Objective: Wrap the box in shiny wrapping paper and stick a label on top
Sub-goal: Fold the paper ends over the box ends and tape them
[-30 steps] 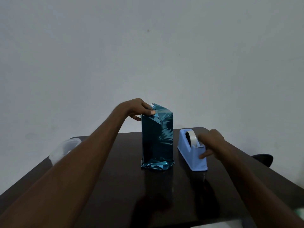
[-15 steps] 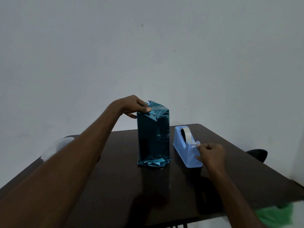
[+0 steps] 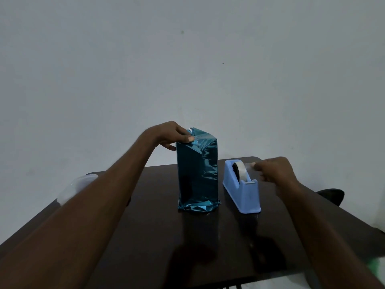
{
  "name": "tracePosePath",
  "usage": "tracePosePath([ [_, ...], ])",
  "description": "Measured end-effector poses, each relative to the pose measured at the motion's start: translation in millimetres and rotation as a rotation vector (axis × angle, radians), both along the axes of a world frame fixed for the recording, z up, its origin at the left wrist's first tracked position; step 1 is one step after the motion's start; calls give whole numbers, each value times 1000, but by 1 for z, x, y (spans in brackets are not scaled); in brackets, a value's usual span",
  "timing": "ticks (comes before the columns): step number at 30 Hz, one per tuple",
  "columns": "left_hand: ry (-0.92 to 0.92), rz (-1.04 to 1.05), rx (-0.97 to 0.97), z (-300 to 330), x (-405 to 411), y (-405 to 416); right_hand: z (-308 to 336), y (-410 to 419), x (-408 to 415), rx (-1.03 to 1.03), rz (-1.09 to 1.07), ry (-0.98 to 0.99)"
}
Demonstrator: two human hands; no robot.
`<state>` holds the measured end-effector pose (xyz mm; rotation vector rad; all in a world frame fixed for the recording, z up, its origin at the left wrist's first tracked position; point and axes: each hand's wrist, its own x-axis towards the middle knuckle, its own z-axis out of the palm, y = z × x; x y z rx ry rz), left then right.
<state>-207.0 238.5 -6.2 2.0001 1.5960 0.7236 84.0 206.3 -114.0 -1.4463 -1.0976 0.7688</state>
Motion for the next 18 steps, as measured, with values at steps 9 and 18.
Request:
tracePosePath([
  [9, 2, 4, -3, 0, -1, 0, 11, 7, -3, -42, 24, 154],
  [18, 11, 4, -3, 1, 2, -1, -7, -19, -11, -33, 1, 424],
])
